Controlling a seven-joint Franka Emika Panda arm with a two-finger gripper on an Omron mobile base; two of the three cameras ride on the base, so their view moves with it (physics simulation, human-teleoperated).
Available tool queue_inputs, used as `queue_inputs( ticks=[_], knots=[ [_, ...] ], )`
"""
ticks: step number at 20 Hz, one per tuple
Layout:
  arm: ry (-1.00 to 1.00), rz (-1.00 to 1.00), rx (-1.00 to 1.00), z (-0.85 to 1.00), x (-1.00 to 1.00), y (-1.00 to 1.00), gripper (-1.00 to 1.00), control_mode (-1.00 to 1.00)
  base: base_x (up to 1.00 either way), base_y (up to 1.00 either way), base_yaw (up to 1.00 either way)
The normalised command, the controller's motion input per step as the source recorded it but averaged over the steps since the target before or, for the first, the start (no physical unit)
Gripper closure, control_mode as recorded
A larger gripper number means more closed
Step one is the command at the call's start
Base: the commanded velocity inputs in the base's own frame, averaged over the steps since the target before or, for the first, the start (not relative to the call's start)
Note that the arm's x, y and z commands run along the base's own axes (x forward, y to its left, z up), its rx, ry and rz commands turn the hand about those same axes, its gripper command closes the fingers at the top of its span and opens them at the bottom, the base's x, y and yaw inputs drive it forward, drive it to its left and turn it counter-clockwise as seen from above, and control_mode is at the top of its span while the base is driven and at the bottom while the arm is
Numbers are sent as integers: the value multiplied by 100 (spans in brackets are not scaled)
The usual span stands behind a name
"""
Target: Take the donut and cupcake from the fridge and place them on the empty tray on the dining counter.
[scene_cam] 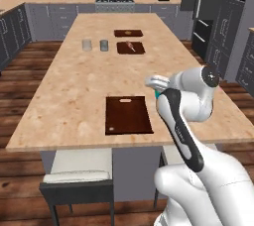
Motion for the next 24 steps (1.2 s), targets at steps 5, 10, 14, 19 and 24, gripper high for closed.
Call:
queue_inputs(
  ticks=[5,10,14,19,24],
  knots=[
    [13,0,6,-82,61,37,100,-100,0,0,0],
    [5,0,2,-60,51,19,100,-100,0,0,0],
    [0,0,0,-44,50,6,100,-100,0,0,0],
    [0,-2,-2,-28,30,4,100,-100,0,0,0],
    [0,-4,-2,-30,29,6,100,-100,0,0,0]
  ],
)
